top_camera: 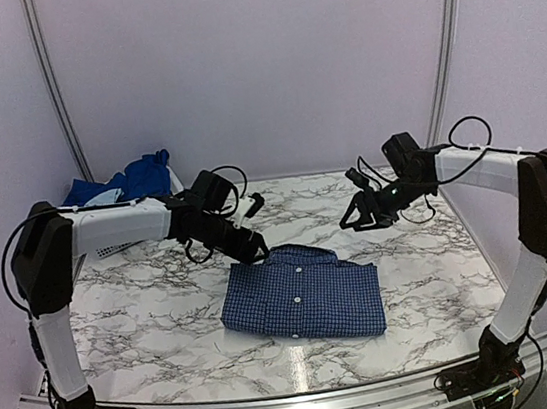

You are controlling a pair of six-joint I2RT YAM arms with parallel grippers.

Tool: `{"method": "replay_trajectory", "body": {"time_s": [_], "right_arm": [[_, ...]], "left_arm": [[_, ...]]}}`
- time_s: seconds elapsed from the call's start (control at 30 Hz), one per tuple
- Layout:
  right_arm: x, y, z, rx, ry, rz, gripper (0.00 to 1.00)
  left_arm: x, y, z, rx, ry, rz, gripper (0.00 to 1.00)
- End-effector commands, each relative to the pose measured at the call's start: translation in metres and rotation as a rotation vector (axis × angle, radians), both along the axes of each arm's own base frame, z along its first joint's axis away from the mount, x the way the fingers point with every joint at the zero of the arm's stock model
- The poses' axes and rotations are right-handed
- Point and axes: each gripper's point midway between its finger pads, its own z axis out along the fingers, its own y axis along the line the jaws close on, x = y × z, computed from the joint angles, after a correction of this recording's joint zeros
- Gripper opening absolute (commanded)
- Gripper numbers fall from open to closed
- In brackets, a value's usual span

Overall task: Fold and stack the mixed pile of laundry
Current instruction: Fold the 2/3-rectangle-folded shirt at the center of the board, then adjust the square-folded shirt at the center of the board.

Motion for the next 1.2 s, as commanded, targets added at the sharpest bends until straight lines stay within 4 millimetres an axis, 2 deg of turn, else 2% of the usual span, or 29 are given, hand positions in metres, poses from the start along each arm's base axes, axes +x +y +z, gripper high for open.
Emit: {"method": "replay_trajectory", "body": {"time_s": [0.0, 0.1, 0.27, 0.43, 0.6, 0.9, 0.97, 1.07, 1.17], "right_arm": [[-0.036, -0.012, -0.034, -0.015, 0.091, -0.045, 0.62], [-0.049, -0.019, -0.051, -0.005, 0.123, -0.074, 0.64], [-0.05, -0.027, -0.072, -0.053, 0.137, -0.094, 0.67], [-0.047, -0.033, -0.08, -0.099, 0.137, -0.114, 0.69], [-0.046, -0.044, -0.08, -0.162, 0.121, -0.151, 0.74], [-0.047, -0.055, -0.094, -0.219, 0.144, -0.199, 0.75], [-0.048, -0.05, -0.092, -0.189, 0.145, -0.189, 0.71], [-0.053, -0.042, -0.09, -0.137, 0.163, -0.158, 0.56], [-0.056, -0.041, -0.09, -0.132, 0.171, -0.149, 0.48]], "left_arm": [[-0.018, 0.024, 0.032, -0.178, 0.185, 0.113, 0.76], [-0.029, 0.038, 0.021, -0.201, 0.269, 0.15, 0.75], [-0.031, 0.051, -0.003, -0.195, 0.344, 0.196, 0.74], [-0.029, 0.061, -0.021, -0.191, 0.377, 0.239, 0.73], [-0.029, 0.063, -0.028, -0.197, 0.394, 0.247, 0.73], [-0.026, 0.057, -0.031, -0.225, 0.419, 0.24, 0.67], [-0.027, 0.055, -0.032, -0.23, 0.427, 0.234, 0.63], [-0.028, 0.055, -0.034, -0.236, 0.44, 0.231, 0.57], [-0.027, 0.055, -0.034, -0.241, 0.448, 0.232, 0.53]]}}
